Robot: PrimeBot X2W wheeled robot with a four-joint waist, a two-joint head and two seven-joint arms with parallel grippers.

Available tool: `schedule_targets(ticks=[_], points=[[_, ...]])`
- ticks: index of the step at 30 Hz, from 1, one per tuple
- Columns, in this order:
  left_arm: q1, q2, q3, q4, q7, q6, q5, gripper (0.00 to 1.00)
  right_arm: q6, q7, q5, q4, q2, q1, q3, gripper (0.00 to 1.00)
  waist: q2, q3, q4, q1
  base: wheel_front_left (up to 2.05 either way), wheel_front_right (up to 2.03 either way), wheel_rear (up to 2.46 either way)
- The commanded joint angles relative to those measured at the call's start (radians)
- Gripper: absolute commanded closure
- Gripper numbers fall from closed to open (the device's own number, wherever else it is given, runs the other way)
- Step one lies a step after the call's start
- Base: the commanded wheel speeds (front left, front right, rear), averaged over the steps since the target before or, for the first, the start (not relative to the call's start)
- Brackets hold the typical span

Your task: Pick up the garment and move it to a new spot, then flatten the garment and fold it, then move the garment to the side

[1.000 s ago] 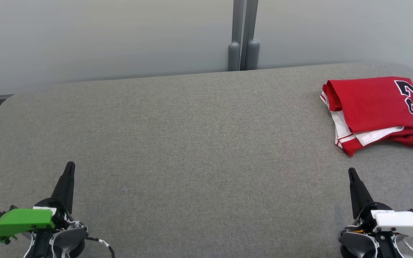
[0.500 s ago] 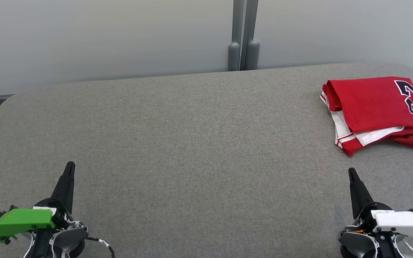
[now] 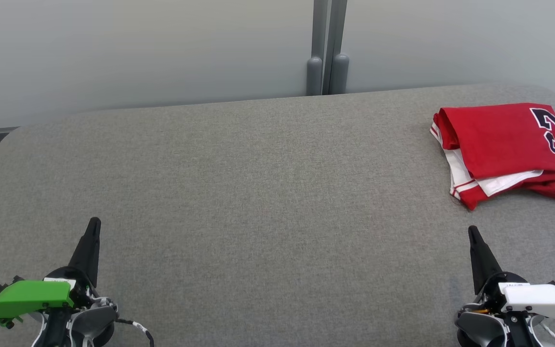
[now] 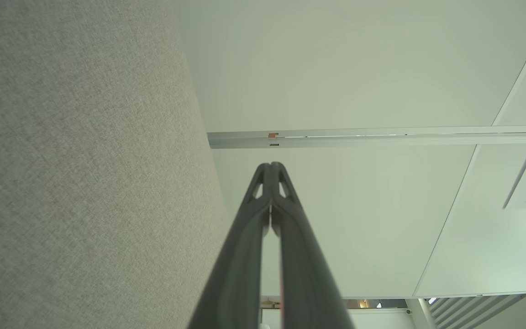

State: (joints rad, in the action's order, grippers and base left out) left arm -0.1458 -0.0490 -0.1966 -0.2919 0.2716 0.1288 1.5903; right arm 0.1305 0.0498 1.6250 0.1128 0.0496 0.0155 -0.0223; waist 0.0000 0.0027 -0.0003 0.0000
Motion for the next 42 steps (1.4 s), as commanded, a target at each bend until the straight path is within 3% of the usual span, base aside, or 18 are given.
schedule_targets(ticks=[1, 42], points=[[-0.011, -0.002, -0.003, 0.003, 0.002, 0.004, 0.010, 1.00, 0.000, -0.005, 0.001, -0.003, 0.001, 0.007, -0.001, 1.00, 0.0000, 0.000, 0.000, 0.0000, 0.00, 0.00, 0.00], [-0.011, -0.002, -0.003, 0.003, 0.002, 0.004, 0.010, 1.00, 0.000, -0.004, 0.001, -0.003, 0.001, 0.007, -0.001, 1.00, 0.0000, 0.000, 0.000, 0.0000, 0.00, 0.00, 0.00]])
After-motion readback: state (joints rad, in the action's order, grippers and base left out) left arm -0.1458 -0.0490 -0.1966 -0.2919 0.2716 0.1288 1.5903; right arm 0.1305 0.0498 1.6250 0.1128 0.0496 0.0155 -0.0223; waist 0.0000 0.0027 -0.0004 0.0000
